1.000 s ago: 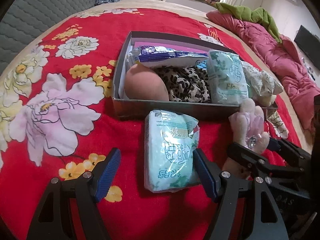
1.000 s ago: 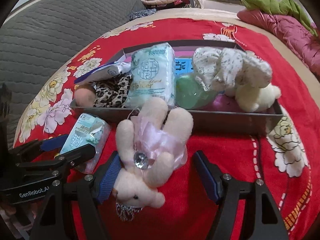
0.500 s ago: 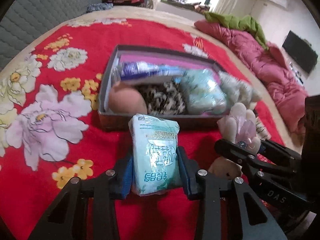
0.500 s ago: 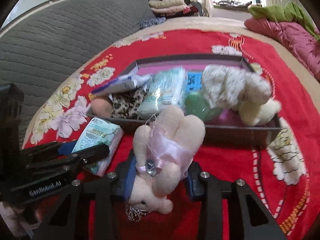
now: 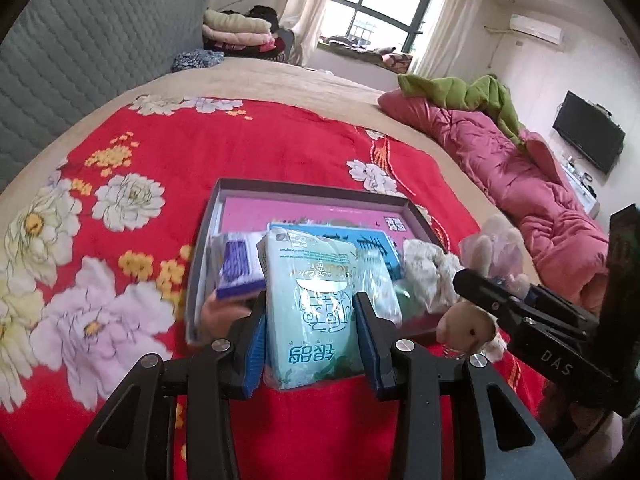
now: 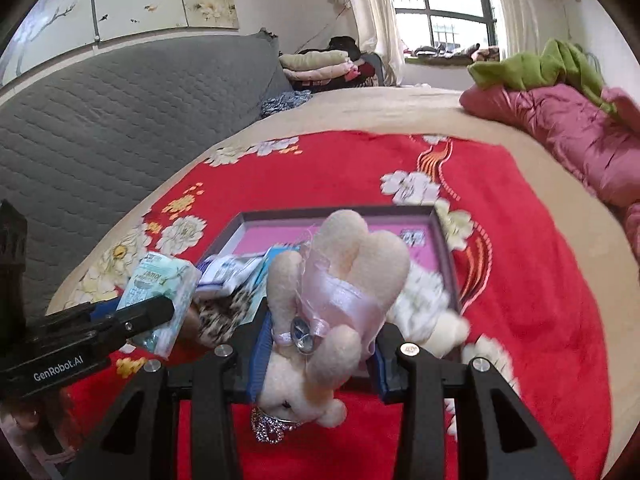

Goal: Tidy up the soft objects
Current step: 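Carry both items over the box and release them inside with both tools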

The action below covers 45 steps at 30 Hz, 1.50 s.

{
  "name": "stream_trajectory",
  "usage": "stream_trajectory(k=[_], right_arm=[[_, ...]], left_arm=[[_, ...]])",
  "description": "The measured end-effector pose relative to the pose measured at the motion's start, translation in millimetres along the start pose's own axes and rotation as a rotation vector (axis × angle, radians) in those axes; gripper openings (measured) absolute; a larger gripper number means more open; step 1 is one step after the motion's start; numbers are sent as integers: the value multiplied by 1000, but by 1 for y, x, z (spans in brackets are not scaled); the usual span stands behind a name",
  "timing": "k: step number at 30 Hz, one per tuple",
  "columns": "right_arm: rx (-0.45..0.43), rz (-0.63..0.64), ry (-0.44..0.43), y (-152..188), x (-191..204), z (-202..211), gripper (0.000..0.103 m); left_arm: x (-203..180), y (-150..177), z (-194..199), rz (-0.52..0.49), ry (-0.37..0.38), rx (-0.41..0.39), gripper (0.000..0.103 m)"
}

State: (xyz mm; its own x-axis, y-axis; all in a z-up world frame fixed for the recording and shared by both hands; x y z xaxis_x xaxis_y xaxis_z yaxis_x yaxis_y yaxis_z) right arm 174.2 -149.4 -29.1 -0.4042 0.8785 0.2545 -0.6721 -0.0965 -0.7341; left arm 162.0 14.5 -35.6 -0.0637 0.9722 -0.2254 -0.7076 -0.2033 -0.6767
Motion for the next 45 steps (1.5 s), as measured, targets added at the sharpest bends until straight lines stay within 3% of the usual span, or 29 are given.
stream_trajectory(k=[10,17,22,30,38,45], right_arm=[[16,114,53,-27,4,-29,41],[107,173,96,-19,7,-71,43],[114,151,85,-12,2,-83,45],[87,122,77,-13,0,-76,55],[43,120,103,-18,-2,-61,65],[-4,114,116,-27,-6,-43,66]], left_arm=[[-3,-11,-45,18,-18,25,41],[3,-7,-65,25,-27,60,41],[7,-2,-73,34,-22,75,42],[8,-3,-71,40,-13,74,49],[7,-10,-54,41,-16,35,66],[5,-14,-31,34,-29,-4,73]])
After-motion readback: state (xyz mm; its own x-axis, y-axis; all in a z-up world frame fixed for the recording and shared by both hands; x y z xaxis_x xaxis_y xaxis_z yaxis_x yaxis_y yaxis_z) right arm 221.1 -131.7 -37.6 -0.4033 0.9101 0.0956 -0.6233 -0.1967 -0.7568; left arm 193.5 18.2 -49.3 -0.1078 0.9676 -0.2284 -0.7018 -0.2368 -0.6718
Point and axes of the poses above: each gripper's, at about its wrist camera, not at the fingertips, and z roughly against the way its jaws point, x to its left, y to its underside, the point moved 5 cm from there along -z, roughly the way its jaws point, and after that the axes turned 5 degrees about -y, right-handed, at the moved point
